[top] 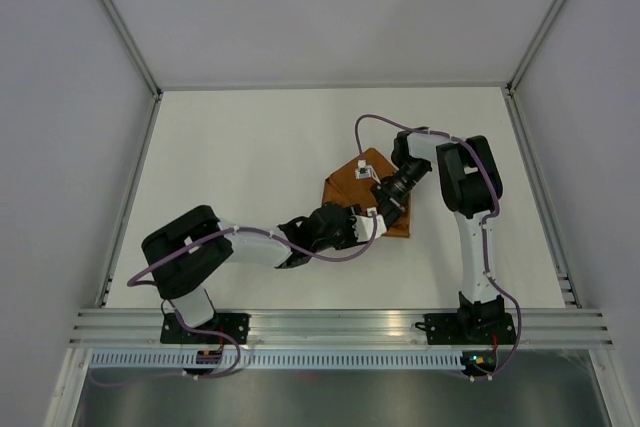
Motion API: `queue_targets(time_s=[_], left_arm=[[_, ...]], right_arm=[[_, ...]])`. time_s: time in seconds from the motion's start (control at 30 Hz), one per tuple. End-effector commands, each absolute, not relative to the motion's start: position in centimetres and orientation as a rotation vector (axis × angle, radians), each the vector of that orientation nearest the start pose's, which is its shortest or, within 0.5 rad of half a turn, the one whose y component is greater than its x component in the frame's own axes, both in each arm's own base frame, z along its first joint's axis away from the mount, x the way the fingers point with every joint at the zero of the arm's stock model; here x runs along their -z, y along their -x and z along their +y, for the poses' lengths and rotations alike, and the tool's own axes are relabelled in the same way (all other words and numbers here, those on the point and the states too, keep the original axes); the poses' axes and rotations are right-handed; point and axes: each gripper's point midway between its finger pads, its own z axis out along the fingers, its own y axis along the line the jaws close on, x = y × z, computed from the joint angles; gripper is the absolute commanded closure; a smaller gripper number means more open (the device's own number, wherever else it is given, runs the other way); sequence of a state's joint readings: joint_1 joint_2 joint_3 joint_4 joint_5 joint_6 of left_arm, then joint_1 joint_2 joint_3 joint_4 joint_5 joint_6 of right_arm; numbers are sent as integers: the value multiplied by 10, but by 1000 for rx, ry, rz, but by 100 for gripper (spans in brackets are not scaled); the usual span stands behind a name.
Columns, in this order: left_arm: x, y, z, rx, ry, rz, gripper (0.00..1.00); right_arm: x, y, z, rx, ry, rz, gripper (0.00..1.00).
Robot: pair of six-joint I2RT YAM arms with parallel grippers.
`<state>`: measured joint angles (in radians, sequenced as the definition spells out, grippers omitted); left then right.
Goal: Fold the napkin, place the utensils inside, and roll it up
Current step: Roll the napkin with the utensil
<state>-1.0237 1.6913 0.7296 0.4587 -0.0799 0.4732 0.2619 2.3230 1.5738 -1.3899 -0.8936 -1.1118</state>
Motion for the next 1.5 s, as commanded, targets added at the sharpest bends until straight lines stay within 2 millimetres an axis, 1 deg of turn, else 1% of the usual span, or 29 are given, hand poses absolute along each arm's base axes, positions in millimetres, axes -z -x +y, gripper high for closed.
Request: queue_targets(time_s=[0.0, 0.1, 0.2, 0.23, 0.3, 0.33, 0.43, 0.53, 0.67, 0.7, 0.73, 0.77, 0.8, 0.83, 0.9, 0.93, 1.0, 1.03, 1.07, 1.13, 1.17, 1.23, 1.27, 1.3, 1.33, 1.37, 1.4, 1.43, 1.47], left_arm=[[-58, -252, -371, 201, -1488, 1435, 45], [-49, -248, -370, 208, -1515, 1436, 45], [-50, -247, -373, 222, -1520, 1416, 45], [-49, -245, -376, 234, -1536, 1405, 40], [-45, -242, -379, 238, -1562, 1395, 39], [-39, -242, -380, 237, -1578, 1399, 39], [-36, -237, -388, 283, -1607, 1386, 41], [-27, -233, -388, 299, -1638, 1398, 45], [-25, -234, -393, 312, -1642, 1396, 46], [-19, -232, -393, 316, -1664, 1411, 47], [-20, -232, -397, 329, -1675, 1407, 53], [-18, -231, -397, 344, -1683, 1415, 55], [-9, -227, -393, 355, -1717, 1446, 58], [-10, -226, -398, 393, -1726, 1453, 65], [-5, -224, -395, 428, -1750, 1498, 69], [-3, -220, -396, 462, -1776, 1518, 75], [2, -221, -394, 480, -1787, 1550, 79], [2, -216, -394, 530, -1805, 1586, 85], [2, -219, -393, 549, -1796, 1612, 89], [2, -213, -395, 627, -1805, 1667, 98], [4, -213, -393, 649, -1800, 1702, 98], [5, -205, -394, 749, -1801, 1817, 98], [3, -208, -394, 787, -1776, 1852, 98], [3, -207, -395, 825, -1756, 1892, 98], [-4, -205, -400, 893, -1729, 1928, 98], [2, -203, -395, 909, -1721, 1992, 98], [3, -202, -394, 918, -1709, 2026, 98], [-1, -201, -398, 951, -1677, 2068, 98], [3, -201, -397, 977, -1651, 2125, 98]], right_arm=[[21, -261, 170, -1458, 1636, 2400, 99], [27, -260, 168, -1450, 1639, 2418, 100], [30, -260, 167, -1447, 1636, 2431, 99], [31, -261, 167, -1445, 1635, 2430, 99], [32, -261, 166, -1442, 1630, 2445, 99], [33, -263, 167, -1436, 1628, 2445, 100], [35, -262, 166, -1437, 1624, 2454, 99], [36, -264, 165, -1430, 1618, 2457, 99], [39, -264, 164, -1428, 1620, 2464, 99], [40, -264, 164, -1431, 1616, 2465, 99], [40, -264, 165, -1431, 1618, 2464, 100], [39, -265, 165, -1432, 1617, 2462, 100], [39, -265, 165, -1429, 1619, 2462, 100], [39, -266, 165, -1426, 1618, 2460, 100], [38, -268, 165, -1420, 1620, 2452, 100], [38, -268, 165, -1420, 1618, 2454, 100], [37, -270, 166, -1418, 1616, 2451, 100], [37, -270, 167, -1419, 1613, 2448, 100], [36, -271, 167, -1419, 1610, 2448, 100], [34, -275, 169, -1405, 1598, 2434, 100], [33, -276, 169, -1397, 1572, 2452, 99], [29, -291, 169, -1326, 1542, 2418, 92], [28, -292, 168, -1307, 1526, 2417, 83], [19, -306, 170, -1239, 1502, 2381, 78], [14, -313, 168, -1208, 1471, 2373, 72], [8, -318, 169, -1188, 1453, 2358, 64], [-5, -332, 170, -1125, 1440, 2299, 61], [-14, -341, 166, -1110, 1371, 2306, 59], [-20, -349, 164, -1085, 1342, 2289, 57]])
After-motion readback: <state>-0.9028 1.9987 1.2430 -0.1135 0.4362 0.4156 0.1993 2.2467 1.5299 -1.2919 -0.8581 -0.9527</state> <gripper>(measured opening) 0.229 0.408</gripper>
